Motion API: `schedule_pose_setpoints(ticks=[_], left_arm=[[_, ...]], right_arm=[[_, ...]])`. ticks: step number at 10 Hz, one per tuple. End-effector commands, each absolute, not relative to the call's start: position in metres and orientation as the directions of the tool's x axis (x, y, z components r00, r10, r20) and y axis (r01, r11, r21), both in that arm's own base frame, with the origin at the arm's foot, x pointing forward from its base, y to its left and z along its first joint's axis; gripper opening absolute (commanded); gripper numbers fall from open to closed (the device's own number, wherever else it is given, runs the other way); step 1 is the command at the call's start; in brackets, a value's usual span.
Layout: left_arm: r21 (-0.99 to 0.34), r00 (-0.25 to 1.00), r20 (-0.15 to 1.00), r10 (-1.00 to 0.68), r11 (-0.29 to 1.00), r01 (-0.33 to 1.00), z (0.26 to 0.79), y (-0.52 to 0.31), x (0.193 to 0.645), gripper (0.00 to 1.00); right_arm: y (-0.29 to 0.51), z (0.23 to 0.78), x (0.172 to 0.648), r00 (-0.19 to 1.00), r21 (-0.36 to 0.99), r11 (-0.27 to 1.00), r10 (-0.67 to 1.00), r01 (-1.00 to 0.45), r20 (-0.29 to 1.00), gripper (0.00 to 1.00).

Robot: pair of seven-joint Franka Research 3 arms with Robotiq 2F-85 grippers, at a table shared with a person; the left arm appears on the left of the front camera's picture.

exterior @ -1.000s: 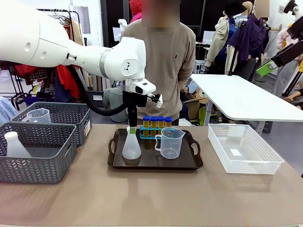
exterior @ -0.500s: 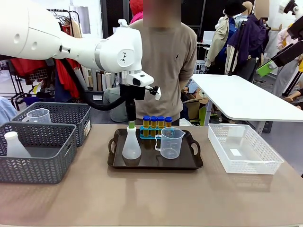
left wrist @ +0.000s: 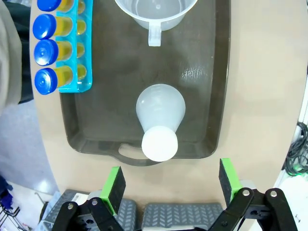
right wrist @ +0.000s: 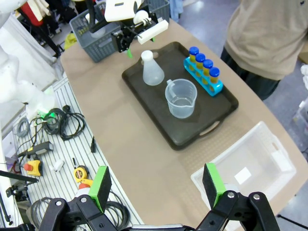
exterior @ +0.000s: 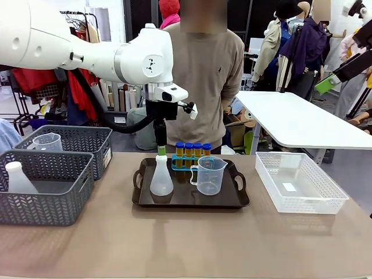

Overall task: Prepare the laboratory tools.
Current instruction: Pick up one Small flask and place it on the Handle tray.

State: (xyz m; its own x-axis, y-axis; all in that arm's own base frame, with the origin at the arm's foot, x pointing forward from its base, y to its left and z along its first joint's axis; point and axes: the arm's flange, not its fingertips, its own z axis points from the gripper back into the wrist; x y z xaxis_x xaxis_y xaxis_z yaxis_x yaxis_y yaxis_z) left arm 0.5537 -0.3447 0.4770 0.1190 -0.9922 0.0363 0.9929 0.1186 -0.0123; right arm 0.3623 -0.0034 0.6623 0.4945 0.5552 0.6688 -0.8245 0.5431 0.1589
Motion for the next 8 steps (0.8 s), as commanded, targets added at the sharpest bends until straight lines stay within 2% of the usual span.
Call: schedule_pose_setpoints(ticks=[1, 6, 7, 8], left_arm=[[-0.003, 0.116, 0.036, -0.993, 0.116, 0.993, 0.477, -0.343, 0.554, 1.00], [-0.014, 0.119, 0.037, -0.992, 0.119, 0.993, 0.476, -0.345, 0.555, 1.00], [-0.056, 0.098, 0.045, -0.994, 0.096, 0.994, 0.493, -0.331, 0.554, 1.00], [-0.044, 0.109, 0.073, -0.991, 0.107, 0.993, 0.506, -0.324, 0.547, 1.00]], right_arm=[[-0.003, 0.664, 0.363, 0.482, 0.165, 0.530, 0.542, -0.832, 0.689, 1.00], [-0.003, 0.664, 0.363, 0.482, 0.165, 0.530, 0.542, -0.832, 0.689, 1.00], [-0.003, 0.664, 0.363, 0.482, 0.165, 0.530, 0.542, -0.832, 0.689, 1.00], [-0.003, 0.664, 0.363, 0.482, 0.165, 0.530, 0.542, -0.832, 0.689, 1.00]])
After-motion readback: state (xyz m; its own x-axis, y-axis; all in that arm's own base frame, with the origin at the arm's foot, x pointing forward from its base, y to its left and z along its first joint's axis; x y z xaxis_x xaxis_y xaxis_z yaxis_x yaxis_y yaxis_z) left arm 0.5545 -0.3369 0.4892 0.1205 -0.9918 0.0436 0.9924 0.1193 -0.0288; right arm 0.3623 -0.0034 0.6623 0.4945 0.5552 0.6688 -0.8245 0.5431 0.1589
